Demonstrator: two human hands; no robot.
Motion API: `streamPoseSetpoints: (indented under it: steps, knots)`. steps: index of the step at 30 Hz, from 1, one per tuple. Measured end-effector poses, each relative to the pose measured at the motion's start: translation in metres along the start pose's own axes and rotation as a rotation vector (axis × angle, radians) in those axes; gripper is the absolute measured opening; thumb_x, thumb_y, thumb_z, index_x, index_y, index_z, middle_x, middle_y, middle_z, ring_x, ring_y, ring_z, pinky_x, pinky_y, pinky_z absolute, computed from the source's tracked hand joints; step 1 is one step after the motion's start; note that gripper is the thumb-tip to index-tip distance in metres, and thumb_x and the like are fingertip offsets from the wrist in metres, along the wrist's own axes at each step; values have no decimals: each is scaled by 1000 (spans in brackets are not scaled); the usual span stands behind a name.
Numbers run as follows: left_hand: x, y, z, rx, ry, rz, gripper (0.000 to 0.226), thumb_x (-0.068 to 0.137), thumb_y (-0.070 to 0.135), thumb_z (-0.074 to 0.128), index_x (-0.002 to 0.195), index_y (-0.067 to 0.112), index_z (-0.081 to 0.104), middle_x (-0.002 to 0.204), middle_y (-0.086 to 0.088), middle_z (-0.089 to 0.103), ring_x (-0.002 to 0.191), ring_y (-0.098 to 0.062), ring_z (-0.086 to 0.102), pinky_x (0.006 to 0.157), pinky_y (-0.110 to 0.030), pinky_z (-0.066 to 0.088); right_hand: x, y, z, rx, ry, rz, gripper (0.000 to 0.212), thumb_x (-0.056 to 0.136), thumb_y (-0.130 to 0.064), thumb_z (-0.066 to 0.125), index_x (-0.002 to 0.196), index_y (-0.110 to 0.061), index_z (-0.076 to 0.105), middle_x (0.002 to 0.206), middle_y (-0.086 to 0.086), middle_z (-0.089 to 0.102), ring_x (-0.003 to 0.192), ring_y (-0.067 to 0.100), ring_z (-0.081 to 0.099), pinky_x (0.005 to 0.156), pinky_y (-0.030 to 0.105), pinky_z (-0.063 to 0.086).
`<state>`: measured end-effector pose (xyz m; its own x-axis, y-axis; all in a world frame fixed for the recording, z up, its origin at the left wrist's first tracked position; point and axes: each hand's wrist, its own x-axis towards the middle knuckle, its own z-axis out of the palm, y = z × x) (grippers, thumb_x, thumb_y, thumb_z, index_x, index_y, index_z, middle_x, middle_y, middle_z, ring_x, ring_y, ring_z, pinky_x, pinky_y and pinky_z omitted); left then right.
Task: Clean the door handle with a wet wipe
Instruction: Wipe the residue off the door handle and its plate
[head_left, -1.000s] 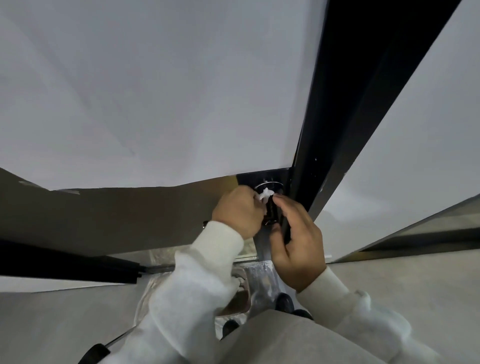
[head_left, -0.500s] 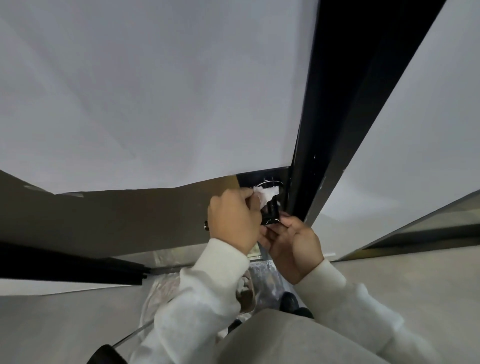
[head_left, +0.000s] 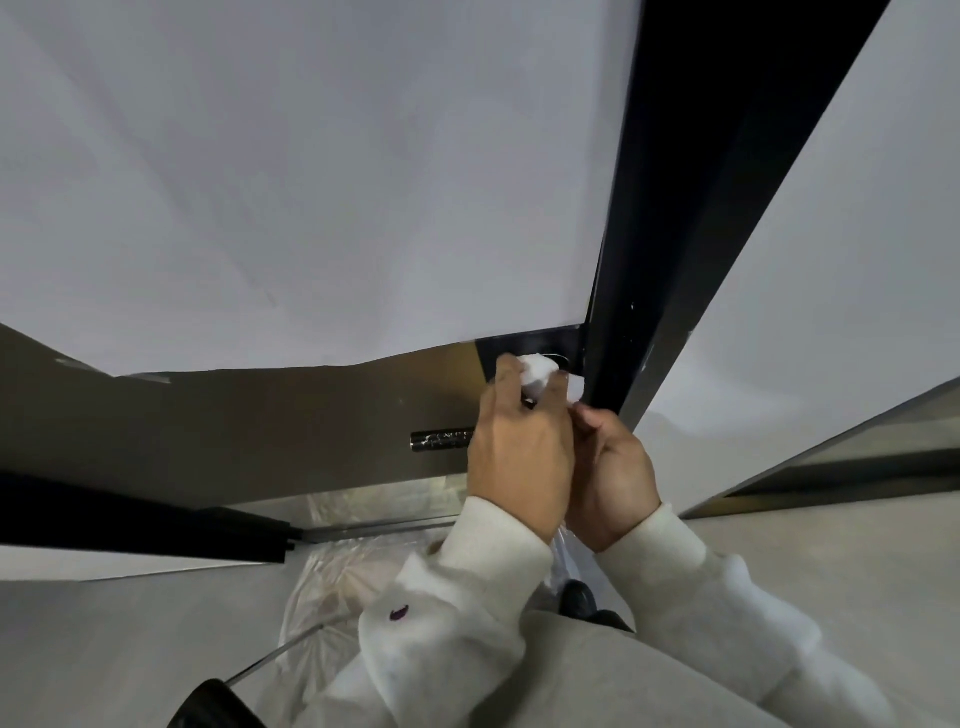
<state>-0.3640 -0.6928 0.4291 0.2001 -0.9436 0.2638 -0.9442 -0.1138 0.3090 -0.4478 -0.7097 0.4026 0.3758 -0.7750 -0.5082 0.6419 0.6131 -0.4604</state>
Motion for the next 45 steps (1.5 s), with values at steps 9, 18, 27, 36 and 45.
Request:
streamPoseSetpoints:
  steps: [9, 18, 27, 36, 45]
  knots:
    - [9, -20, -12, -335, 225, -90, 3, 89, 5, 67, 88, 7, 69, 70, -2, 65, 56, -13, 53, 60, -9, 33, -6, -5, -6, -228, 108, -202, 27, 91, -21, 60, 109, -3, 71, 93, 18, 71, 72, 26, 67, 71, 37, 56]
    - [3, -11, 2, -265, 291, 132, 26, 91, -4, 61, 117, -4, 67, 104, -17, 73, 103, -28, 62, 86, -36, 55, -5, -5, -8, -245, 78, -211, 21, 99, -11, 52, 97, -4, 72, 83, 15, 70, 72, 24, 68, 65, 32, 58]
    - [16, 0, 0, -8, 118, 292, 32, 81, 7, 54, 111, 7, 68, 106, -6, 74, 115, -29, 58, 82, -39, 45, -6, -1, 1, -118, 24, -175, 29, 103, -13, 41, 109, -4, 68, 101, 19, 72, 93, 26, 71, 83, 35, 57]
    - [14, -6, -15, -195, 142, 180, 41, 80, 6, 40, 108, -1, 68, 85, -14, 71, 96, -33, 67, 72, -39, 55, -5, -6, -10, -219, 71, -169, 38, 97, -38, 50, 98, -5, 69, 80, 11, 68, 69, 22, 64, 67, 34, 52]
    - [9, -30, -18, -244, 82, -134, 26, 90, -2, 53, 109, 9, 66, 72, -11, 71, 60, -34, 66, 62, -22, 33, -4, 0, -15, -284, 100, -174, 37, 100, -34, 48, 106, -5, 71, 83, 12, 68, 66, 22, 64, 66, 34, 52]
